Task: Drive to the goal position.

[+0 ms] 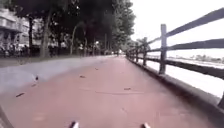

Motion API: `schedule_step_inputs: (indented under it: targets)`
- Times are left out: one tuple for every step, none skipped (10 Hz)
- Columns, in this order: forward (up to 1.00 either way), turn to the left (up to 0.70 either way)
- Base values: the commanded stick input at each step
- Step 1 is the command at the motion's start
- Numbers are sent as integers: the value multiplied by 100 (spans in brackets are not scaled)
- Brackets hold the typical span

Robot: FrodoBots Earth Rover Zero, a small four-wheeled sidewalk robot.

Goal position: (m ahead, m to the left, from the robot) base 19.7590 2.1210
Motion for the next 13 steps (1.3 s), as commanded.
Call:
schedule_step_inputs:
  targets:
    - [70,0]
    - [70,0]
    - [70,0]
    - [70,0]
    - [70,0]
    - [70,0]
    - [70,0]
    - [70,0]
    - [70,0]
    - [70,0]
    - [70,0]
    - [70,0]
    - [70,0]
